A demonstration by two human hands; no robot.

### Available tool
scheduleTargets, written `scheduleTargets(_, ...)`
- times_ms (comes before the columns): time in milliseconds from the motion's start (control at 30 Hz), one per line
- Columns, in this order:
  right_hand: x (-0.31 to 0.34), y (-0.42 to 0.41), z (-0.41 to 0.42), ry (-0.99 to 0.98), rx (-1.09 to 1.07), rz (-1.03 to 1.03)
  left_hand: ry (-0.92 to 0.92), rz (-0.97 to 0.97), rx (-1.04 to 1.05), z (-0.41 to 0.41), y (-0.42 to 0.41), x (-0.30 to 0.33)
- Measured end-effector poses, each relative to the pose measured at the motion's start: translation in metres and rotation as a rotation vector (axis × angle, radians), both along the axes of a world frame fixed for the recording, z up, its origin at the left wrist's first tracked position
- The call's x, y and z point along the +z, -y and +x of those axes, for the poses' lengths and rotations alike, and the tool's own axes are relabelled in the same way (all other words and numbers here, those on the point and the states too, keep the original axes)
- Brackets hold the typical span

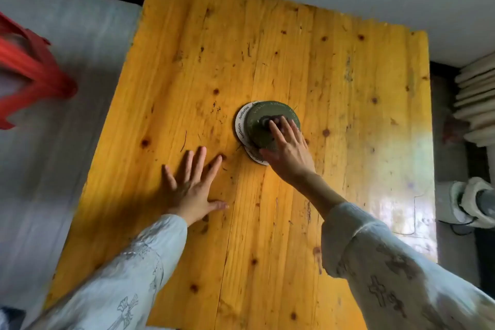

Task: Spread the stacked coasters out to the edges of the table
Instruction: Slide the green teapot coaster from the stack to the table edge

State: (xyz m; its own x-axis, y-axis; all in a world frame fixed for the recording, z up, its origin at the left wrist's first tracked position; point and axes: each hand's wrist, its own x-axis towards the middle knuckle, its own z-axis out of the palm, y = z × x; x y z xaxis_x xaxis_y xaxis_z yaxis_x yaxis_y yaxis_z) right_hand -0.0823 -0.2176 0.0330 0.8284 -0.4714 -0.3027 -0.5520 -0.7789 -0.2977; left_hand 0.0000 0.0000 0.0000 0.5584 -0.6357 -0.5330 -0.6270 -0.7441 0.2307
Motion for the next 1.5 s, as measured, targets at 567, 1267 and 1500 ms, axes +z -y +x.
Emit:
scheduleTargets(567,-0.003,-0.005,0.008,-0.183,0.254,-0.197,0.012,0.065,-0.029,0.001,0.006,-0.001)
scheduleTargets(1267,0.019,-0.139,-0.166,-0.13,0.216,-0.136,0.036,-0.173,-0.005,-0.06,-0.031,0.009)
scheduleTargets(1500,0.015,-0.171,-0.211,-0.105,0.276,-0.077,-0.021,-0.182,0.032,-0.156,-0.073,0.012)
